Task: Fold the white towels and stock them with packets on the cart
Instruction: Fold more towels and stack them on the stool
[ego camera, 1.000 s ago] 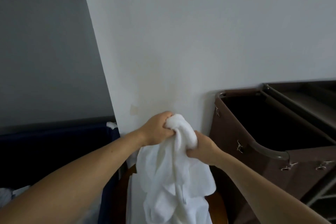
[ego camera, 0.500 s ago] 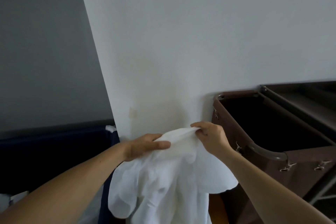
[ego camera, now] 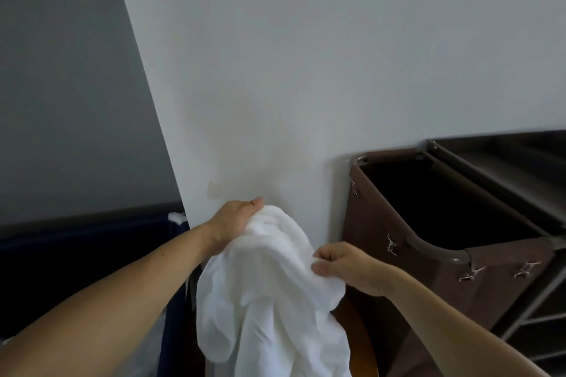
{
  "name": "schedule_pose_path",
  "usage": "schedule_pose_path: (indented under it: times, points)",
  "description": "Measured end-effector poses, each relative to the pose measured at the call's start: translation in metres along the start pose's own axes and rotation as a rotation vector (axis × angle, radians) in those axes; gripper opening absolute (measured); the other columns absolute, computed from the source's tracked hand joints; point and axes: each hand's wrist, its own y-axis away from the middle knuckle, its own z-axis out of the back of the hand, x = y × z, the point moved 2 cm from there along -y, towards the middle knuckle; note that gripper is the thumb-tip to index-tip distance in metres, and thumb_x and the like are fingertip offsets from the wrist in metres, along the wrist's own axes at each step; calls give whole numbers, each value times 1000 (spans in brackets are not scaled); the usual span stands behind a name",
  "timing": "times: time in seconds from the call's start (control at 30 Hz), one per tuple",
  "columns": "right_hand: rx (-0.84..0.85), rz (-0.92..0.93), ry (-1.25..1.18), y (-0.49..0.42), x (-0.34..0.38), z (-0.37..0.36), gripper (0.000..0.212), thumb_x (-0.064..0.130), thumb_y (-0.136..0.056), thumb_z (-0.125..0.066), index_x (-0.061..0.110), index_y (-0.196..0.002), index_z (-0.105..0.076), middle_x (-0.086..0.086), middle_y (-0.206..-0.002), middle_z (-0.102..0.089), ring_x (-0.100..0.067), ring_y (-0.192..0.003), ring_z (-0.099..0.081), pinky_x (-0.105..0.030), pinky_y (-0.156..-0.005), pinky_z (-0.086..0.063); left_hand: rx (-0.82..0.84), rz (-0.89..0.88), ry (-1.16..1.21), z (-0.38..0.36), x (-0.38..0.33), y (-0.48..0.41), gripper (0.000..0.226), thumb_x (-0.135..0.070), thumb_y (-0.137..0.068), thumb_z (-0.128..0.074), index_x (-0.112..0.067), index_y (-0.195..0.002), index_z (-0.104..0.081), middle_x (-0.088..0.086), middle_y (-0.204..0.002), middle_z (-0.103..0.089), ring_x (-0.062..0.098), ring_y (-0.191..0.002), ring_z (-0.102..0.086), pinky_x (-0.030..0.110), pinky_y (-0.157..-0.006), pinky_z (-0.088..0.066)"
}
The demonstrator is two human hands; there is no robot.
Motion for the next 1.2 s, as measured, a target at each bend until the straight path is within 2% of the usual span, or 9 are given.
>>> schedule_pose_path:
  times: [0.1,0.27,0.4,0.63,0.73,0.83,0.97,1.07,1.2]
  points:
    - [-59,-44,365,-5,-5,-9,11,31,-96,-62,25,-105,-62,7,-107,-63,-14,-98,-62,-22,-80,-51,8,-18,67,0,1,-3,69,-52,-99,-46,15,-98,-62,30,-94,-67,30,-80,-65,41,-81,-53]
    - [-218,-84,201,-21,-7,-20,54,40,-90,-67,31,-138,-44,-2,-120,-60,-20,-103,-61,-28,-83,-52,30,-57,144,-3,-1,-2,63,-49,-100,-46,10,-95,-68,22,-90,-71,31,-82,-69,34,-75,-56]
    - [-299,-92,269,-39,-9,-32,41,52,-88,-63,23,-117,-59,2,-109,-66,-19,-96,-63,-37,-87,-54,68,-79,190,-8,-5,2,56,-53,-96,-52,-4,-71,-63,9,-69,-62,22,-68,-62,32,-67,-52]
    - [-421,28,587,-29,15,-6,39,42,-100,-49,20,-68,-48,2,-69,-55,-25,-75,-55,-33,-63,-35,-51,38,-150,29,21,-6,72,-70,-73,-68,0,-90,-63,13,-88,-66,23,-75,-62,36,-71,-52]
    - [-330,97,658,-24,33,3,40,40,-100,-50,21,-65,-45,5,-64,-49,-23,-72,-52,-32,-63,-34,84,131,-404,22,30,-2,45,-48,-89,-67,-15,-118,-61,5,-117,-64,15,-98,-61,28,-81,-51]
    - [-248,172,689,-25,53,1,29,39,-98,-55,14,-88,-66,-3,-81,-65,-24,-82,-60,-34,-72,-45,233,-51,-452,-9,7,4,65,-39,-89,-71,-25,-145,-41,-6,-139,-47,8,-125,-45,22,-97,-38]
    - [-266,266,707,-21,72,1,28,40,-96,-58,16,-100,-72,-3,-91,-71,-21,-87,-63,-36,-79,-50,292,-189,-635,-35,-10,-4,16,-36,-96,-61,-21,-92,-62,-5,-89,-60,15,-86,-56,24,-70,-41]
    - [-339,215,515,-14,65,11,26,42,-89,-67,24,-108,-68,9,-80,-64,-9,-76,-59,-23,-69,-47,254,-166,-336,-31,-6,-8,35,-39,-96,-62,-5,-101,-67,4,-89,-64,17,-81,-58,34,-77,-47]
    - [-247,115,291,-5,44,16,71,36,-80,-80,37,-139,-41,8,-77,-58,-3,-68,-56,-9,-59,-43,80,-79,336,-20,-25,-7,39,-26,-97,-59,10,-111,-63,18,-96,-61,30,-92,-56,44,-85,-45]
